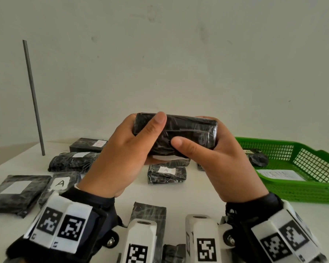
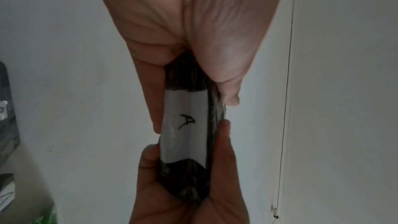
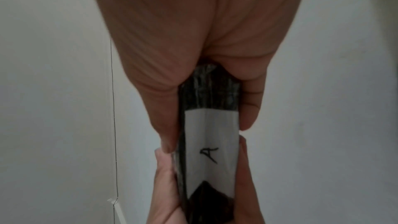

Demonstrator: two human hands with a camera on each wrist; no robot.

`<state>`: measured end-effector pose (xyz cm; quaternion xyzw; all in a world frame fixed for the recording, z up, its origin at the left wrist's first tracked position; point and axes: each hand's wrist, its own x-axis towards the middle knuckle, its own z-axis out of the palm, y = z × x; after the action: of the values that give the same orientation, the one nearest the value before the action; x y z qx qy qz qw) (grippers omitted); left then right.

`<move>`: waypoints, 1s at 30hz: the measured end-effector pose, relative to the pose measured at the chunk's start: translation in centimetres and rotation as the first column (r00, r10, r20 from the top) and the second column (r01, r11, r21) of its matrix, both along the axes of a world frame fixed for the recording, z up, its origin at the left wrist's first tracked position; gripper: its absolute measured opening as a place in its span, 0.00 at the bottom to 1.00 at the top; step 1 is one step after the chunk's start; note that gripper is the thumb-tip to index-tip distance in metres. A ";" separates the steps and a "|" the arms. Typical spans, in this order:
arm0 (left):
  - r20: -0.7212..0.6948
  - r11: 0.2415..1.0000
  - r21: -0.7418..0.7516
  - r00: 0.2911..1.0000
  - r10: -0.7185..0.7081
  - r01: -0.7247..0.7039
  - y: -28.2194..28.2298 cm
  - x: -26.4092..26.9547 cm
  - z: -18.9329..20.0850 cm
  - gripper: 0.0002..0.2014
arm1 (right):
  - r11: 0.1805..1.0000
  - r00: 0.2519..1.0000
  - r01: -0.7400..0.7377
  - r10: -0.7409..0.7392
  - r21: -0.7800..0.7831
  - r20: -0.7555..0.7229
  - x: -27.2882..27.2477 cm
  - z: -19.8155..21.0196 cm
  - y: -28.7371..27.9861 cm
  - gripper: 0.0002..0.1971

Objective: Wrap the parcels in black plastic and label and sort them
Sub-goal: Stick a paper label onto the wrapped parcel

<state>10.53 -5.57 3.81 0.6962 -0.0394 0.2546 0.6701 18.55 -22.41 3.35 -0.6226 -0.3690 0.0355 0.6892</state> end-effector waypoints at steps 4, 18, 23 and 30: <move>-0.022 1.000 -0.016 1.000 -0.008 0.007 -0.1 0.0 0.1 0.38 | 1.000 1.000 0.001 -0.001 0.003 -0.014 0.3 -0.1 0.0 0.33; -0.031 0.993 -0.083 0.996 -0.085 0.083 -0.3 0.1 0.1 0.37 | 0.998 0.997 0.014 -0.010 0.053 -0.075 0.7 -0.2 -0.4 0.26; -0.011 0.994 -0.071 0.996 -0.083 0.082 0.0 0.2 -0.1 0.32 | 0.997 0.990 0.003 0.008 0.074 -0.144 0.7 -0.1 -0.5 0.29; -0.034 0.980 -0.093 0.983 -0.181 0.177 -0.6 0.1 0.0 0.26 | 0.994 0.986 0.107 -0.103 0.027 -0.128 0.9 -0.4 0.2 0.36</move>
<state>10.61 -6.18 3.84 0.6642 -0.0761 0.1799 0.7216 19.49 -22.25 2.95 -0.6260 -0.2916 0.0323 0.7225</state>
